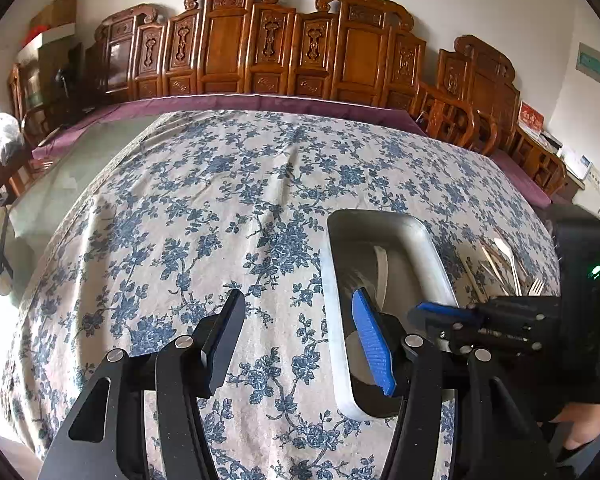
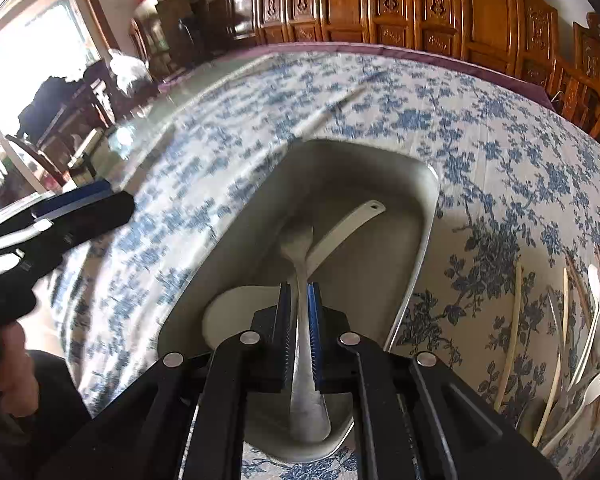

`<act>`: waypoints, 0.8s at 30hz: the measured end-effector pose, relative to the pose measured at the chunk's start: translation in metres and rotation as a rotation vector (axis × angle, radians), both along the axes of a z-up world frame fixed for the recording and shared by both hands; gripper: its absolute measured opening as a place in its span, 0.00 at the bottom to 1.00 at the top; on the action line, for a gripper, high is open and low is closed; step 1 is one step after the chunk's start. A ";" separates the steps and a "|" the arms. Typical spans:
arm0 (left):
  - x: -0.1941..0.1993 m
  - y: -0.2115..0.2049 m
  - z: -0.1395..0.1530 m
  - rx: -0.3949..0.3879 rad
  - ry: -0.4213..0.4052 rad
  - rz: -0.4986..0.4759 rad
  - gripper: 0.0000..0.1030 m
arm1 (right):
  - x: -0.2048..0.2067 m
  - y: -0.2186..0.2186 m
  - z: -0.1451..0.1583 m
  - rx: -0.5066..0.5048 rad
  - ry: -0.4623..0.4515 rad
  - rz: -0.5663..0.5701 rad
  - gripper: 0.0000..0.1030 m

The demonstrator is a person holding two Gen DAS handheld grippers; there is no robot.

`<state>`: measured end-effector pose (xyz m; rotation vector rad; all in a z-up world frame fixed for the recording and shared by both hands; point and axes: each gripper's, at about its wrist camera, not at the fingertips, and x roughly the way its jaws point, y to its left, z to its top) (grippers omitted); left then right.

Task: Organize utensils
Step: 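Lower the steel fork into the grey tray and open the right tool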

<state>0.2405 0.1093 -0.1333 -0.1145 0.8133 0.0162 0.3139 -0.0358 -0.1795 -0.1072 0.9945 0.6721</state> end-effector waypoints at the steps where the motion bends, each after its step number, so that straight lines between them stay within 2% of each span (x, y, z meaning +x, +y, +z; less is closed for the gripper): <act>1: 0.000 0.000 0.000 0.000 0.000 -0.002 0.52 | -0.001 -0.001 0.003 0.004 -0.005 0.000 0.10; 5: -0.002 -0.007 0.002 0.013 -0.005 -0.016 0.52 | -0.005 -0.015 0.018 0.023 -0.036 -0.018 0.10; 12: -0.010 -0.035 0.009 0.058 -0.016 -0.068 0.54 | -0.024 -0.069 0.045 0.029 -0.102 -0.067 0.10; 13: -0.012 -0.038 0.011 0.062 -0.020 -0.074 0.61 | -0.027 -0.079 0.047 0.026 -0.110 -0.076 0.10; 14: -0.015 -0.043 0.013 0.064 -0.028 -0.084 0.63 | -0.030 -0.086 0.048 0.022 -0.115 -0.084 0.10; 22: -0.029 -0.078 0.019 0.076 -0.021 -0.132 0.64 | -0.046 -0.163 0.045 -0.020 -0.136 -0.191 0.11; 24: -0.032 -0.086 0.018 0.074 -0.019 -0.138 0.77 | -0.048 -0.181 0.042 -0.025 -0.136 -0.220 0.17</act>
